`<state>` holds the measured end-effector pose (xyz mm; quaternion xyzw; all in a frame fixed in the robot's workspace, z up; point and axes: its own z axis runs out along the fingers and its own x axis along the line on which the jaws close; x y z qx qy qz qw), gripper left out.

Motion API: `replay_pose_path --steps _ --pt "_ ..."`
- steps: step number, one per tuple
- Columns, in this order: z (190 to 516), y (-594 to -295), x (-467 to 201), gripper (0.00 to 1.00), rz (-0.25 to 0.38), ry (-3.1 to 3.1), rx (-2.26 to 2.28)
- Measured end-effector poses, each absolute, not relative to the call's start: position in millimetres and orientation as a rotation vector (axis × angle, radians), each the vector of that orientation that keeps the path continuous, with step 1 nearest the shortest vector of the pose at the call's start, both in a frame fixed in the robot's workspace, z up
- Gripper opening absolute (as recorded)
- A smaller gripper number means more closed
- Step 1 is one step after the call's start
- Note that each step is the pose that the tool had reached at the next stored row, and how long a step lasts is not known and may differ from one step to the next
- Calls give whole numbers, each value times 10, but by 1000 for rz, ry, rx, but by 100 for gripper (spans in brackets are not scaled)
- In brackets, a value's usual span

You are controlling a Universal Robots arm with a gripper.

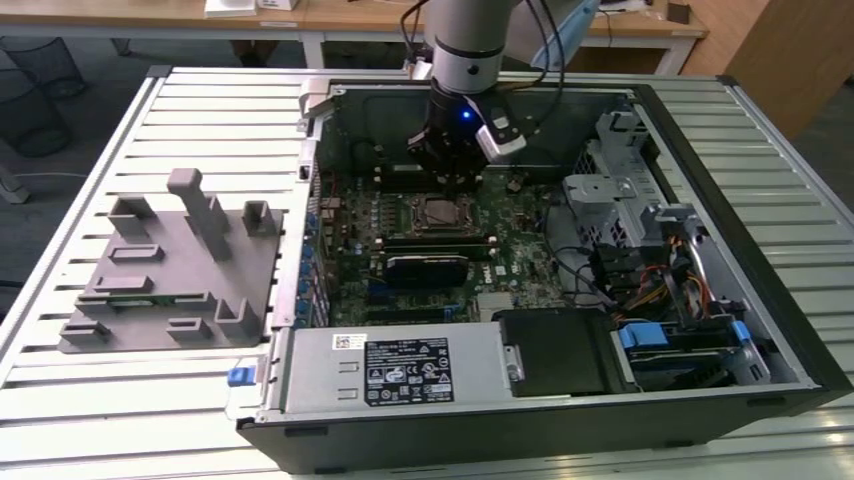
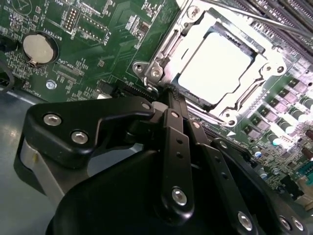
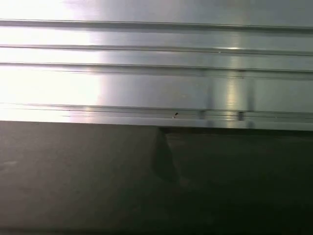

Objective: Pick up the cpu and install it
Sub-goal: 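Install the first cpu locking lever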

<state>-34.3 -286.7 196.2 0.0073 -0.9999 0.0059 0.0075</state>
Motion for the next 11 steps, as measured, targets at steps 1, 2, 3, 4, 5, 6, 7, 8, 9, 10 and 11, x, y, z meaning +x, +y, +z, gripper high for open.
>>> replay_pose_path --steps 1,2,3,4,5,6,7,8,9,10,11 --pt "1963 -2866 -343 11 14 -3127 23" --pt "1964 -2864 -343 11 11 -3127 23" --pt "1965 -2864 -343 11 6 -3127 23" --pt "1967 -2862 -342 11 -1 -3127 24" --pt "1974 -2861 -342 11 -3 -3128 24" --pt "1986 -2862 -342 11 -3 -3127 23" --pt "2000 -2863 -343 11 -2 -3127 23" --pt "2012 -2863 -343 11 -2 -3127 24" --pt "2027 -2863 -342 11 -2 -3127 24" --pt "2046 -2863 -342 11 -2 -3127 24" --pt "2064 -2864 -343 11 -2 -3127 24"
